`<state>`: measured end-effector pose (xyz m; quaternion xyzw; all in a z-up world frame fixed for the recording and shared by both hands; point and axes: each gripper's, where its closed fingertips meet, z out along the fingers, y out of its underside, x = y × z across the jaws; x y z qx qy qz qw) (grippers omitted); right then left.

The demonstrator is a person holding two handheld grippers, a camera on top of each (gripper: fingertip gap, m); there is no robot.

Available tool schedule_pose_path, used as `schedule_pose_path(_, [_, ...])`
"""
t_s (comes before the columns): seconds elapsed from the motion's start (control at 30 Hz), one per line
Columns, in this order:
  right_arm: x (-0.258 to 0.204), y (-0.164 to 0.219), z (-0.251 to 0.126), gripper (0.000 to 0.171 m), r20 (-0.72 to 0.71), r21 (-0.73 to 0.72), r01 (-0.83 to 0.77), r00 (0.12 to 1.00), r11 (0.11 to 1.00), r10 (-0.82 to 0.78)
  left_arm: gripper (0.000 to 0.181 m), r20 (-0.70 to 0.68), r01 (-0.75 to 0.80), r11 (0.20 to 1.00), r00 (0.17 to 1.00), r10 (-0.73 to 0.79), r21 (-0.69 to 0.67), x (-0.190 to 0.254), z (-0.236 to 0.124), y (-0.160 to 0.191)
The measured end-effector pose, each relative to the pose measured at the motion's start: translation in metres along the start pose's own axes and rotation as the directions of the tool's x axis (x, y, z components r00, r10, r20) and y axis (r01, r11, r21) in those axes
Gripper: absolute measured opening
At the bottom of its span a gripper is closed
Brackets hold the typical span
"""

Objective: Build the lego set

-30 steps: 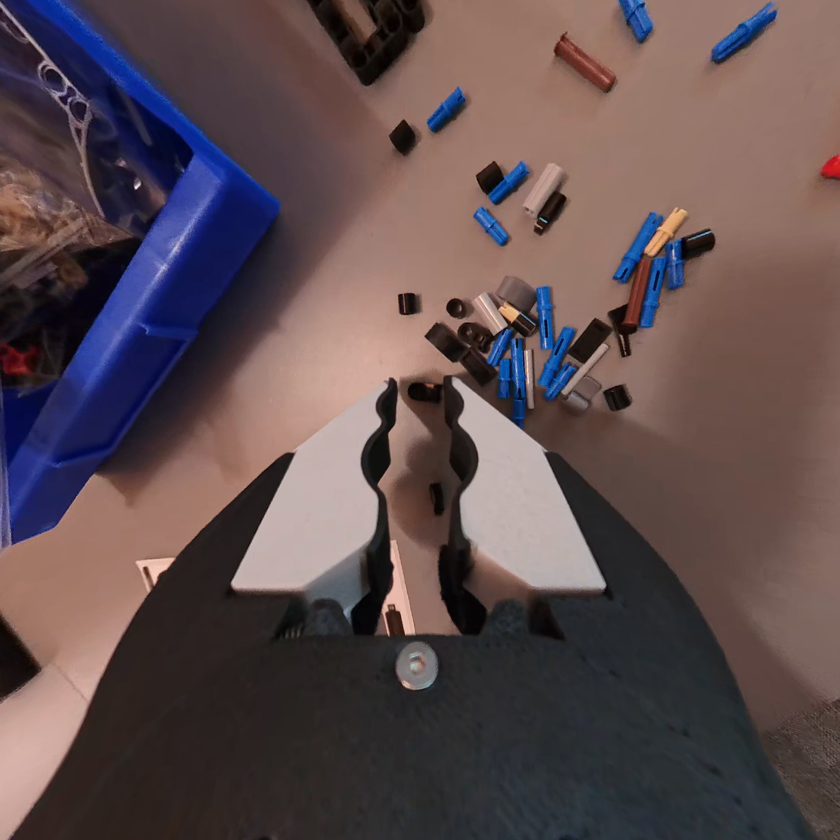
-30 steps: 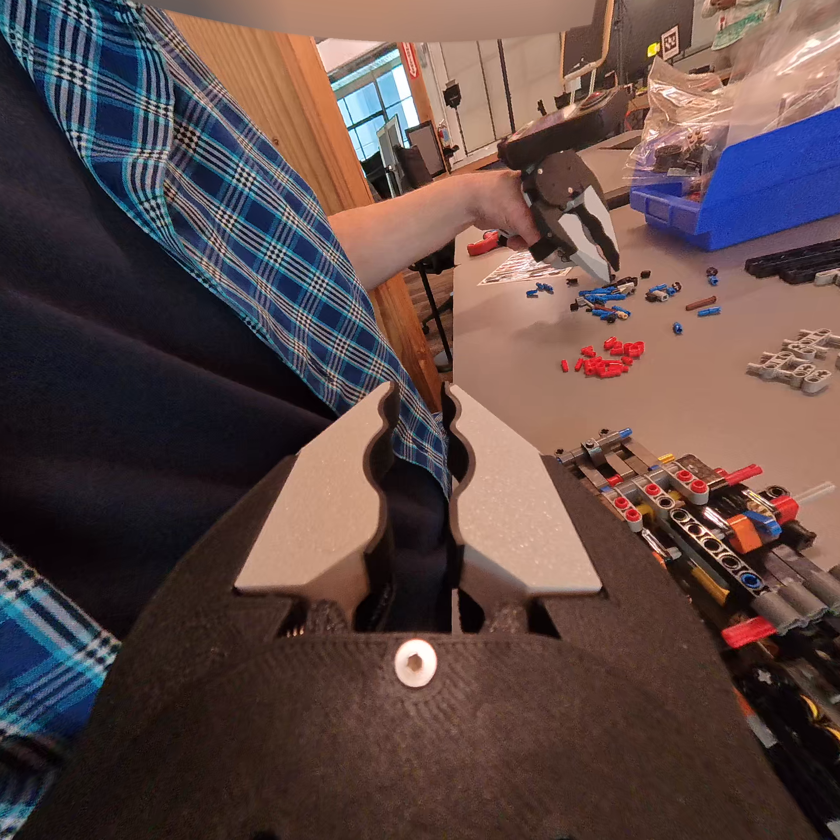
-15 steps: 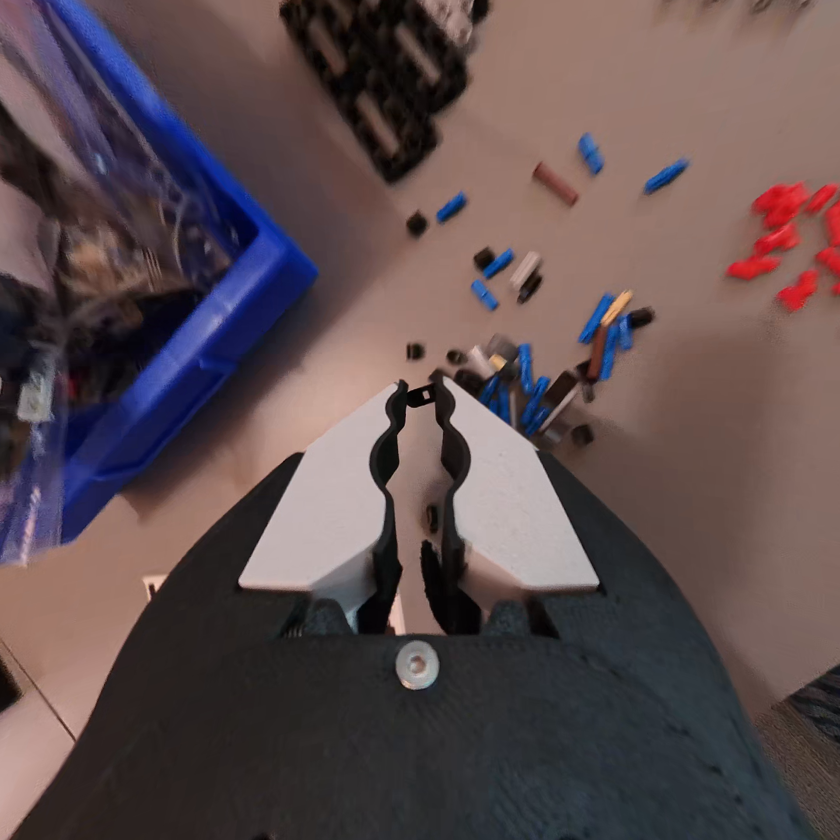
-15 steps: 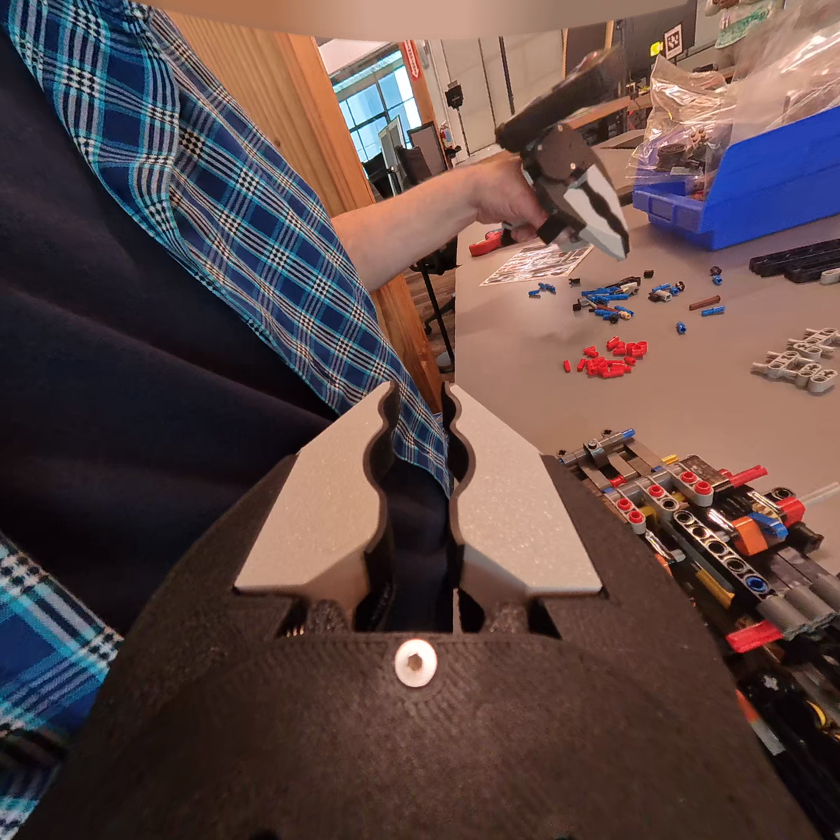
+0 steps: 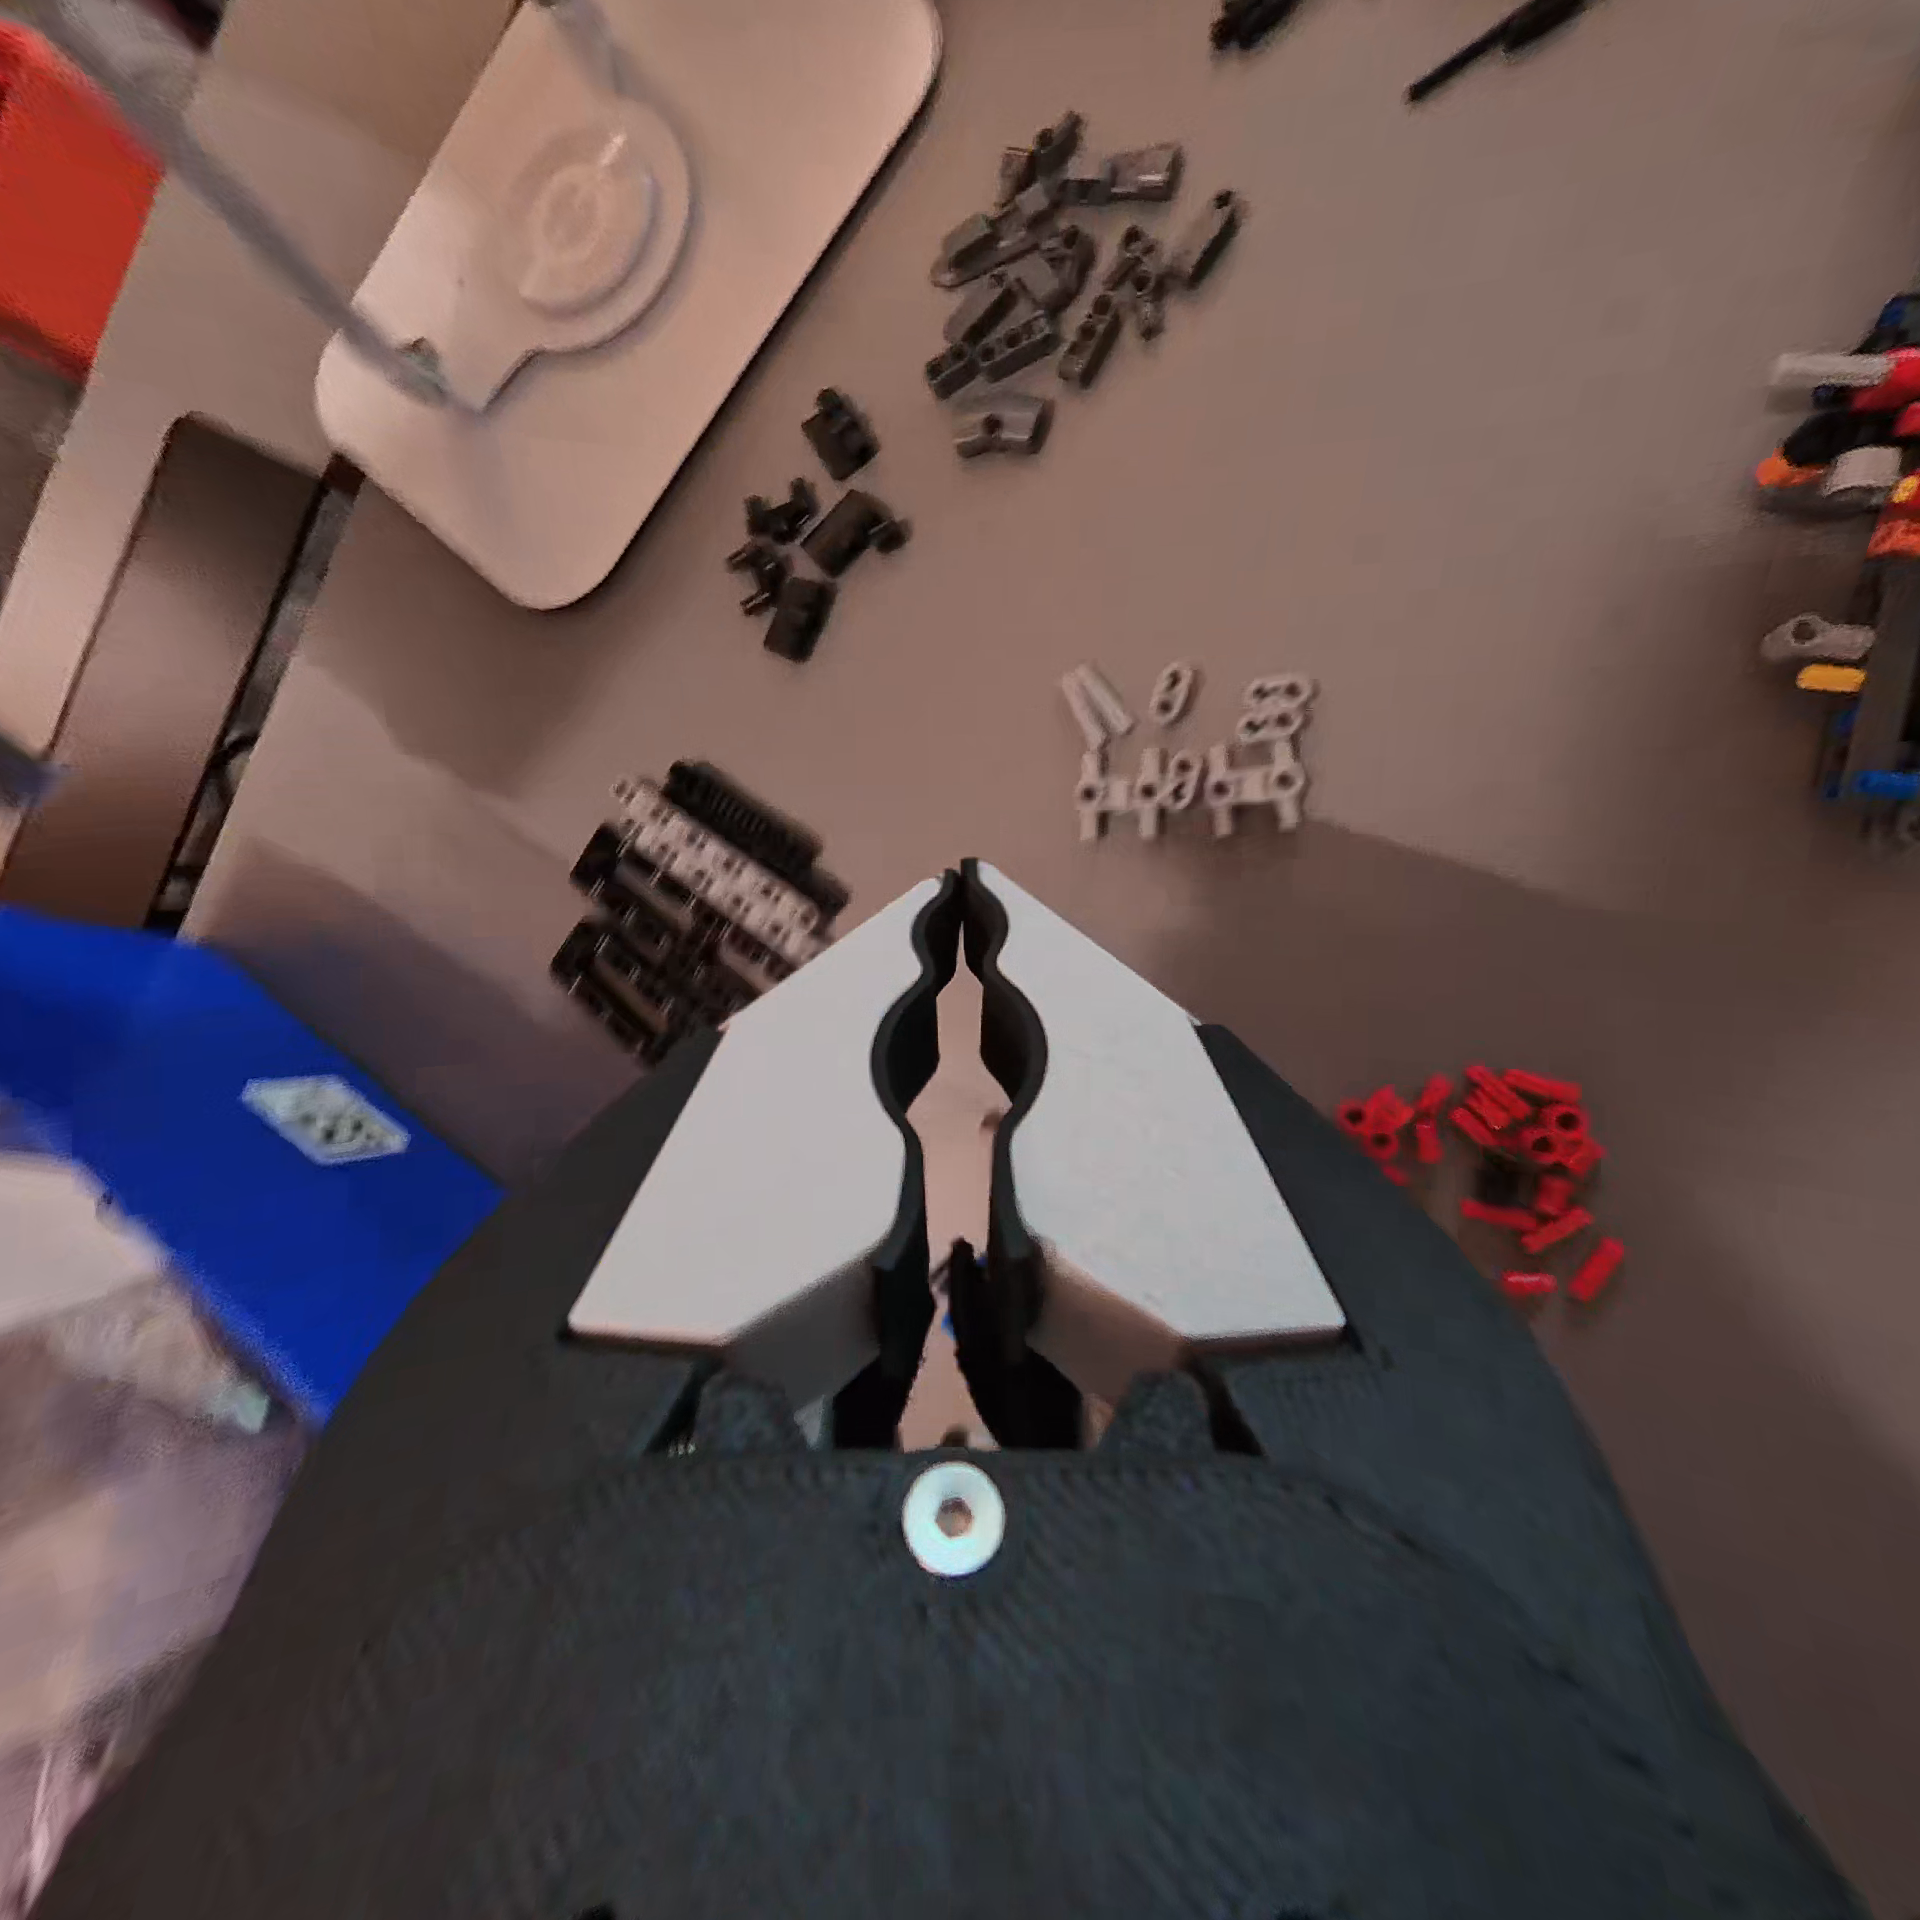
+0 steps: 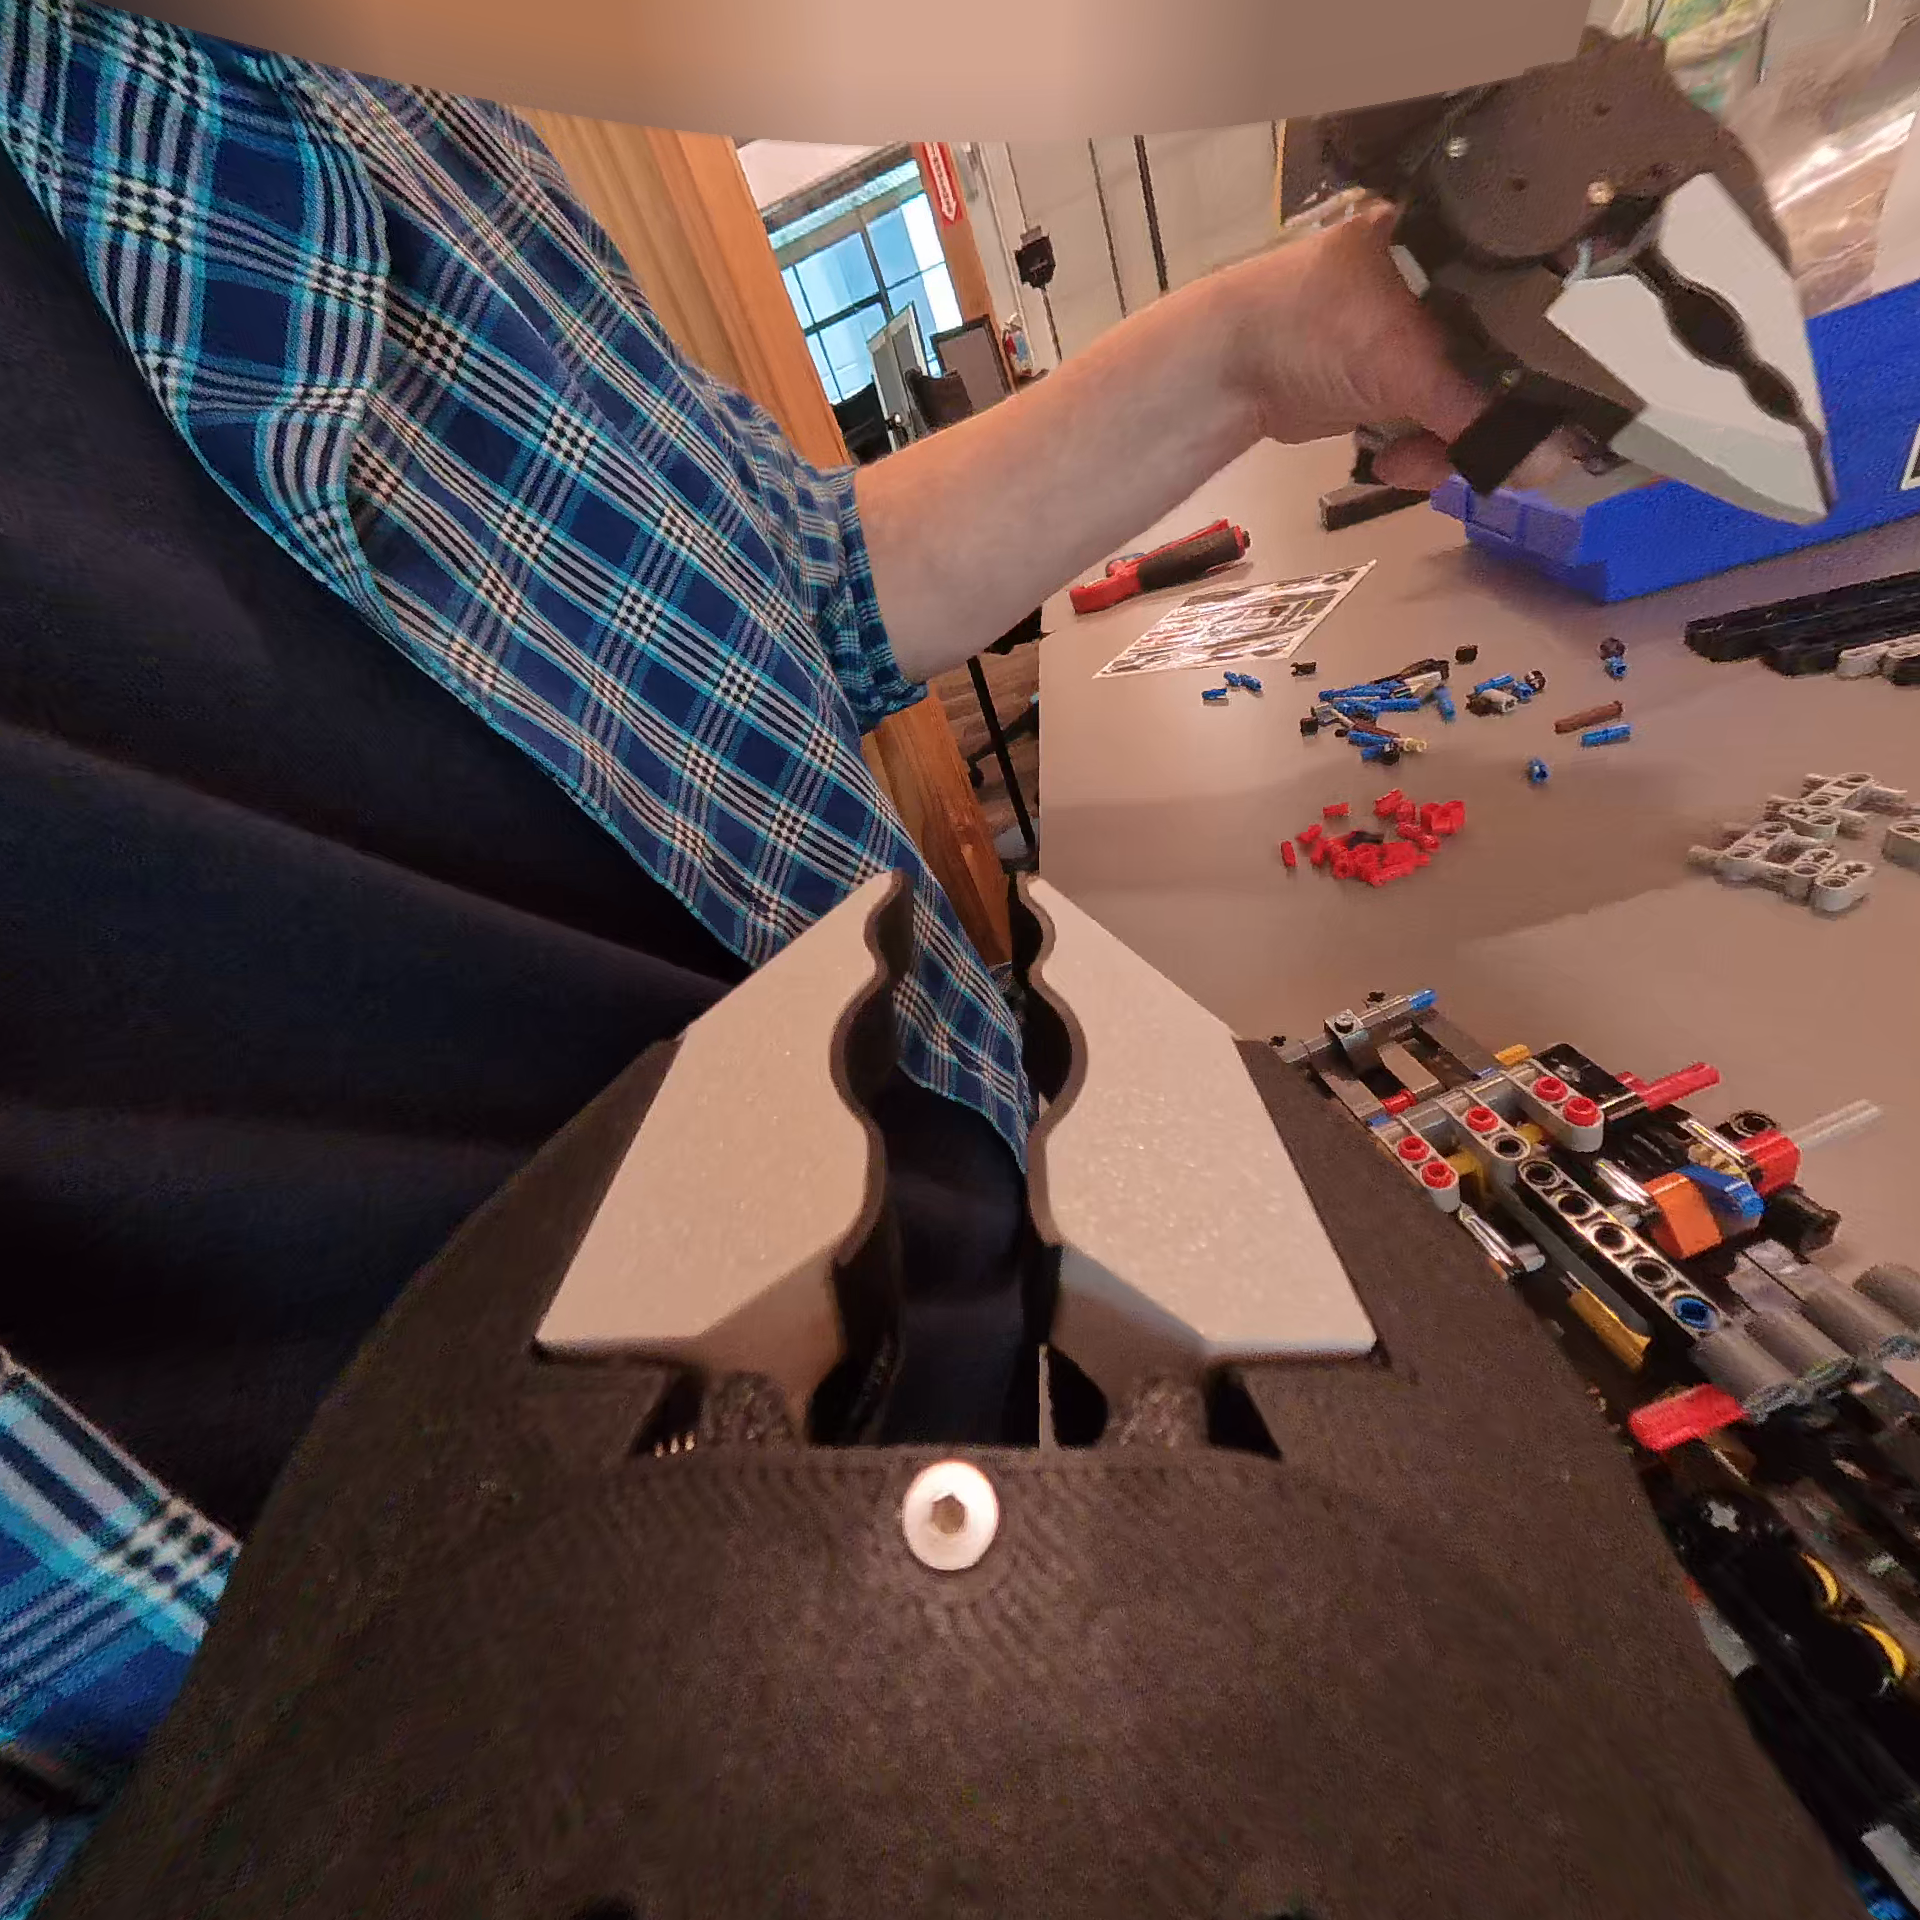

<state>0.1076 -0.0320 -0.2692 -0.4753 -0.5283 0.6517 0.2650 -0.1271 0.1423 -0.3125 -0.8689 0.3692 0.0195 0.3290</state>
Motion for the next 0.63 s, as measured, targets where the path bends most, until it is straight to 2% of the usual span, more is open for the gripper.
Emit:
schedule_pose_path(0.2, [0.005,0.003,0.003,0.018,-0.009,-0.014,-0.013,1.0,1.0,0.012,0.0,0.173,0.146,0.989,0.974,-0.144,-0.002,-0.006,-0.061,0.064])
schedule_pose_path(0.37, [0.03,0.003,0.022,0.017,-0.153,-0.113,-0.042,0.988,0.993,0.024,0.0,0.253,0.237,0.971,0.94,-0.228,-0.005,0.01,-0.086,0.122])
schedule_pose_path(0.5, [0.058,-0.014,0.048,0.014,-0.23,-0.314,0.041,0.966,0.949,-0.118,0.0,0.289,0.277,0.961,0.921,-0.262,-0.011,0.02,-0.094,0.164])
schedule_pose_path(0.63, [0.084,-0.023,0.094,0.014,-0.221,-0.434,0.017,0.967,0.901,-0.125,0.0,0.105,0.294,0.951,0.947,-0.303,0.095,0.063,-0.091,0.159])
